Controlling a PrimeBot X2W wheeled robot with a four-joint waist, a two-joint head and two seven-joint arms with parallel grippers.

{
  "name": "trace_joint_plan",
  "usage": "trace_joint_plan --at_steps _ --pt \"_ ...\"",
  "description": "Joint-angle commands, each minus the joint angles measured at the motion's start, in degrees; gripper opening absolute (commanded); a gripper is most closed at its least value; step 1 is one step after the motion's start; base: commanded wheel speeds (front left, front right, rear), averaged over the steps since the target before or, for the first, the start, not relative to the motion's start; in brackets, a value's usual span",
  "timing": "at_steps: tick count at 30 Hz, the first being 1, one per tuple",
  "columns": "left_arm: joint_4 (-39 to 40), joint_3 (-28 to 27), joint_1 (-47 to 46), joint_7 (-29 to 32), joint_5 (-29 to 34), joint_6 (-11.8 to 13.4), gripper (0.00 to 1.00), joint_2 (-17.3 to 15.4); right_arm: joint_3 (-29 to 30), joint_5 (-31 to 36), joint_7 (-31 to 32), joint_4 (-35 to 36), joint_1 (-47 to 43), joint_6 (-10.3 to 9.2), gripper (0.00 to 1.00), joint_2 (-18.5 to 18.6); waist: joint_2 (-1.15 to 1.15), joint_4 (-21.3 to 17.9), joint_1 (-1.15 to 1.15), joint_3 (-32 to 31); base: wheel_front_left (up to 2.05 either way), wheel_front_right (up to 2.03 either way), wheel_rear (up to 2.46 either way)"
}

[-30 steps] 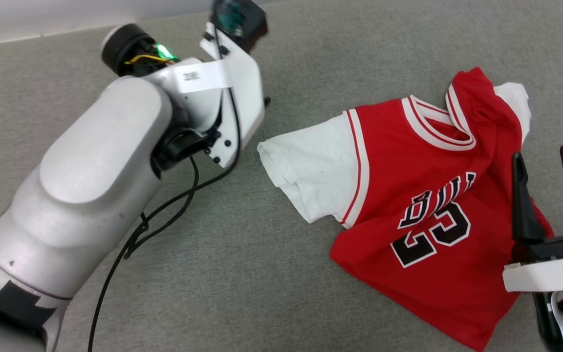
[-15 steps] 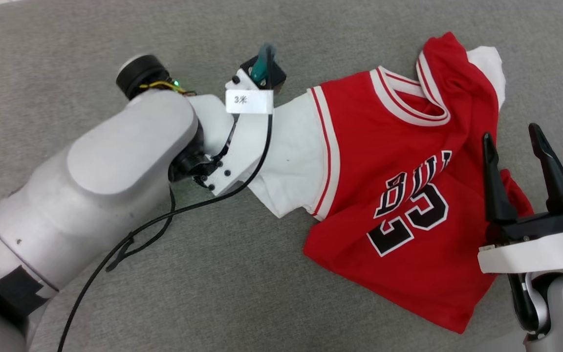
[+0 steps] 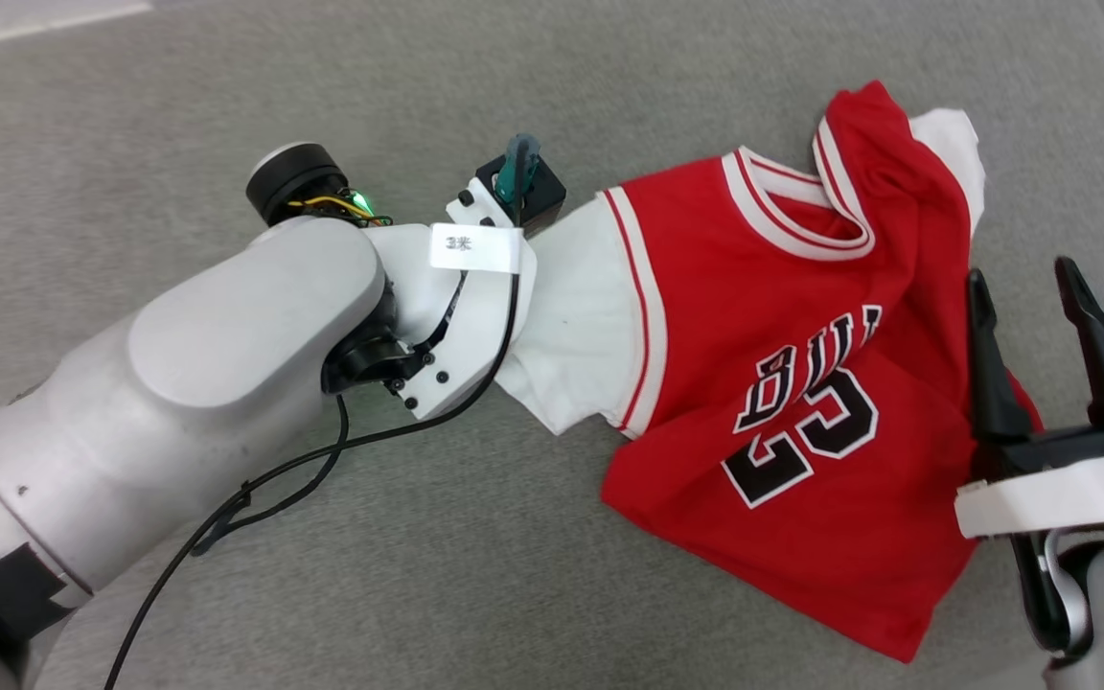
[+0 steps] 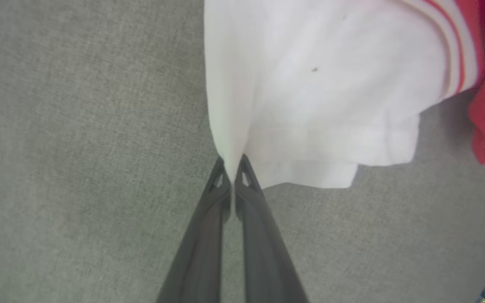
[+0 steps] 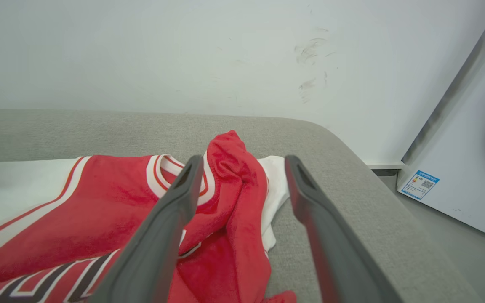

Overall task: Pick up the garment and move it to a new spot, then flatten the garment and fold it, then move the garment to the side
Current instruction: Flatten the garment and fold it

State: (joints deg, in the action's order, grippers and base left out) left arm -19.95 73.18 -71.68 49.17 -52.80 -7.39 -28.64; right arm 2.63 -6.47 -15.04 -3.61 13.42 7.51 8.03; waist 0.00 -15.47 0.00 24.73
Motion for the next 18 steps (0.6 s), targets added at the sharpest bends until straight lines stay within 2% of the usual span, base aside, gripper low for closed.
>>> trace_joint_plan --at_steps 1,7,12,18 --pt "0.75 0.03 0.76 -2.14 -0.97 -0.04 0.0 -0.99 0.6 0.47 -0.15 -0.47 -1.25 -0.03 1.0 0.77 0.0 3.07 0.0 -3.4 0.0 0.0 0.0" --pt "1.37 -0.61 1.14 -6.56 -3.82 -0.03 0.0 -4.46 2.19 0.25 -0.17 -1.05 -3.43 -0.04 1.0 1.69 0.0 7.52 0.0 -7.13 0.0 0.0 0.0" --pt "0.59 -0.91 3.26 -7.49 -5.6 0.11 0.0 -10.27 2.25 0.55 0.11 -1.08 -4.34 -0.03 1.0 1.9 0.0 10.43 0.0 -8.51 0.0 0.0 0.0" --pt "-1.09 -2.04 8.65 -8.5 -9.05 3.04 0.0 -16.8 2.21 0.7 0.7 -0.43 -4.72 -0.03 1.0 1.95 0.0 11.42 0.0 -7.9 0.0 0.0 0.0"
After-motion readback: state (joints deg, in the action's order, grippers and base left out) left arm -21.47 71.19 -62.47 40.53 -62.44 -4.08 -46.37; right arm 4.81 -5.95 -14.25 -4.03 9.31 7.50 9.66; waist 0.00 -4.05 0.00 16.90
